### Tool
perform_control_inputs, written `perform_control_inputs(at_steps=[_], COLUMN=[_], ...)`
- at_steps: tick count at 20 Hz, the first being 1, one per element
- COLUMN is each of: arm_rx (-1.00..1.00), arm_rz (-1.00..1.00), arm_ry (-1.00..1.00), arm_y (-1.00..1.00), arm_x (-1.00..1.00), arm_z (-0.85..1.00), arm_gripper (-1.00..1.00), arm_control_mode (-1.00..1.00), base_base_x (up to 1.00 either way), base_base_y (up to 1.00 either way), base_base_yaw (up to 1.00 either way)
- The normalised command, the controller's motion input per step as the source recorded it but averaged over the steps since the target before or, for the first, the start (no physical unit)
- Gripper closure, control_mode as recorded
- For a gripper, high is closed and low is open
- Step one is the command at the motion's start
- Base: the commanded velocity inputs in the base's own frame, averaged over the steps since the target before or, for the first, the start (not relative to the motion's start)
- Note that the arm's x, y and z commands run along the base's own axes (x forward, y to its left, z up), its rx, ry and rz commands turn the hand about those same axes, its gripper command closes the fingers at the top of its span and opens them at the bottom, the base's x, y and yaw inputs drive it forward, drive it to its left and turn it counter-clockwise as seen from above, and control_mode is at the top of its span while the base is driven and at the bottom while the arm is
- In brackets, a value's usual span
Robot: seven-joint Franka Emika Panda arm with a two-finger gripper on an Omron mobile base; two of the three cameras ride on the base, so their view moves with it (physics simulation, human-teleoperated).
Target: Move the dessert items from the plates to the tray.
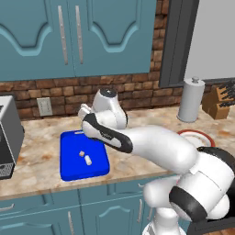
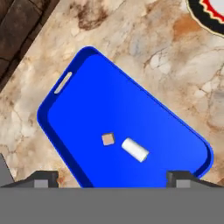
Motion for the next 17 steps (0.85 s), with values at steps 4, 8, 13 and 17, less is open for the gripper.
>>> perform_control_inputs(at_steps=[4, 8, 13, 17], arm_rx=[0.25, 0.0, 0.01, -0.02], arm_rz=[-0.02, 0.0, 0.0, 0.0], arm_ry=[-0.3, 0.0, -0.51, -0.84], arm_y=[-0.86, -0.02, -0.16, -0.02], arm_x=[-0.94, 0.0, -0.84, -1.0], arm_z=[0.28, 0.0, 0.19, 0.26], arm_gripper=[-1.0, -1.0, -1.0, -1.0], arm_control_mode=[-1.0, -1.0, -1.0, -1.0], base_base_x=[0.0, 0.0, 0.0, 0.0], base_base_y=[0.0, 0.0, 0.0, 0.0], base_base_yaw=[0.0, 0.0, 0.0, 0.0])
